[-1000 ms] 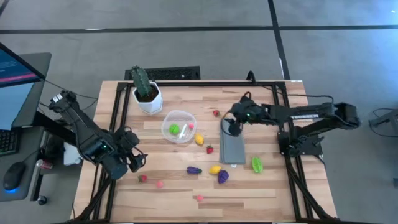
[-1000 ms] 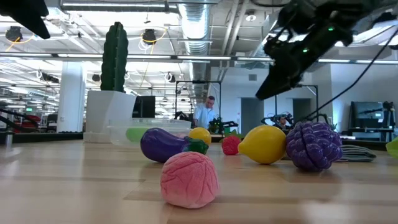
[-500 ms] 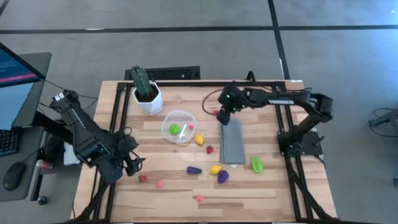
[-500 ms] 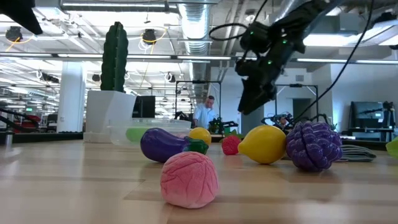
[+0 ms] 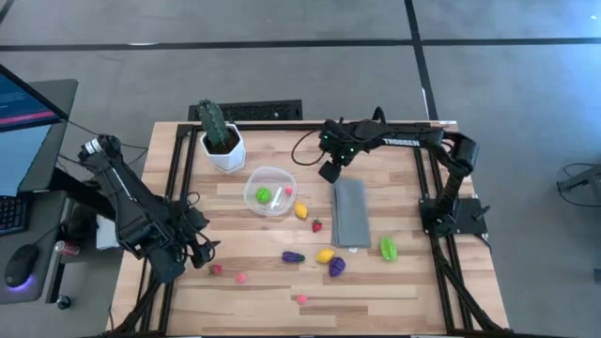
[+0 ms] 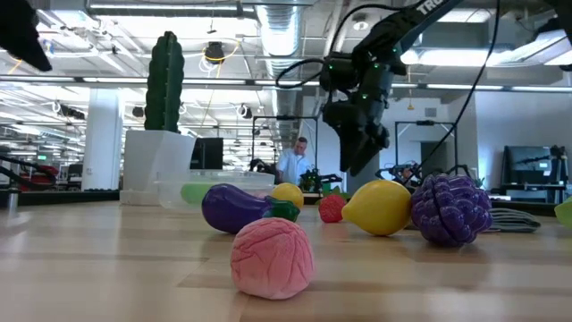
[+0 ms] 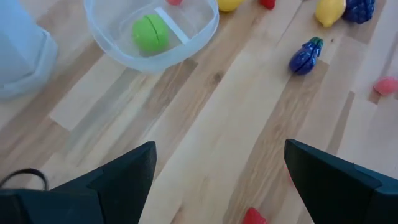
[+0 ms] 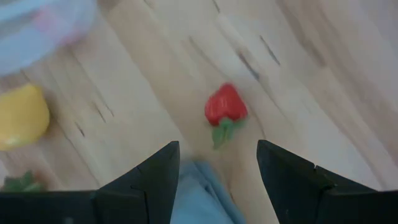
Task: Pick and placing Produce into tupperware
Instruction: Put the top red strawberry into the transparent container
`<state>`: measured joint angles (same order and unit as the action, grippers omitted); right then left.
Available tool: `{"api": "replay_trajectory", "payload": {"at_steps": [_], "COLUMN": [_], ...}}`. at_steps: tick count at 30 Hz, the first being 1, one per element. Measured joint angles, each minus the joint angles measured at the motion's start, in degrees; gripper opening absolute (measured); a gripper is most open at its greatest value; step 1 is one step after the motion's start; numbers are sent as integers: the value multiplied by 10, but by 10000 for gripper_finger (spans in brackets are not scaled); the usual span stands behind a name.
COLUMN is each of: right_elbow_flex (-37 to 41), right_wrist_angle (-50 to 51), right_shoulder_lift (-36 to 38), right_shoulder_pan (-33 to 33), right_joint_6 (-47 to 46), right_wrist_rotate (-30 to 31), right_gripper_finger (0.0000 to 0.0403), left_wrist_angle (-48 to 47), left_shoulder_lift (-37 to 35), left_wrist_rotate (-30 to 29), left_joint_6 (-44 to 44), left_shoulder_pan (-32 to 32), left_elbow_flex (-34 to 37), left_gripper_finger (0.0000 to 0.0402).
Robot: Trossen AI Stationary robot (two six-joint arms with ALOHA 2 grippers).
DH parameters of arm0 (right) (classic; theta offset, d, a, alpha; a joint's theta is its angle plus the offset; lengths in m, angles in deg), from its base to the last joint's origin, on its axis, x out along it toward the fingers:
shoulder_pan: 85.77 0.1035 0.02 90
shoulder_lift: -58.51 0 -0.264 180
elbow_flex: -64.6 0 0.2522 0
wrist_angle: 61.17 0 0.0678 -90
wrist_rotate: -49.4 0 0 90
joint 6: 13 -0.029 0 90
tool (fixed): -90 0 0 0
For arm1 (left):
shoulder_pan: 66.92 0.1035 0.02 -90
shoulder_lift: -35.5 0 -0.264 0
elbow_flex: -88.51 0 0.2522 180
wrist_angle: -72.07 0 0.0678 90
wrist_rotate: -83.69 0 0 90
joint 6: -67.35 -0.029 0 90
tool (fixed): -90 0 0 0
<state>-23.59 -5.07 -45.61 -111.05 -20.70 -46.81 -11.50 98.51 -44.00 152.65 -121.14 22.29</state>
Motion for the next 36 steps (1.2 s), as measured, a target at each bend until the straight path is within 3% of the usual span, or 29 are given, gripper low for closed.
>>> {"api": "replay_trajectory", "payload": {"at_steps": [7, 12, 26, 36], "right_elbow_flex": [-12, -12, -11, -11], "right_wrist_angle": [-9, -7, -25, -20], "right_shoulder_lift": [-3, -3, -3, -58], "right_shoulder_pan": [-9, -15, -16, -6], "right_joint_6": [-47, -71, -74, -96], "right_wrist_rotate": [1, 2, 11, -11], "right_gripper_finger": [239, 239, 239, 239], "left_wrist_angle": [39, 71, 74, 81], "left_shoulder_lift": [0, 0, 0, -1], "left_wrist_rotate": [-5, -6, -6, -7], "left_joint_6": [-4, -54, -58, -50], "left_shoulder_pan": [0, -10, -16, -17], "left_elbow_flex": [22, 22, 22, 22], "left_gripper_finger": [343, 343, 343, 343]}}
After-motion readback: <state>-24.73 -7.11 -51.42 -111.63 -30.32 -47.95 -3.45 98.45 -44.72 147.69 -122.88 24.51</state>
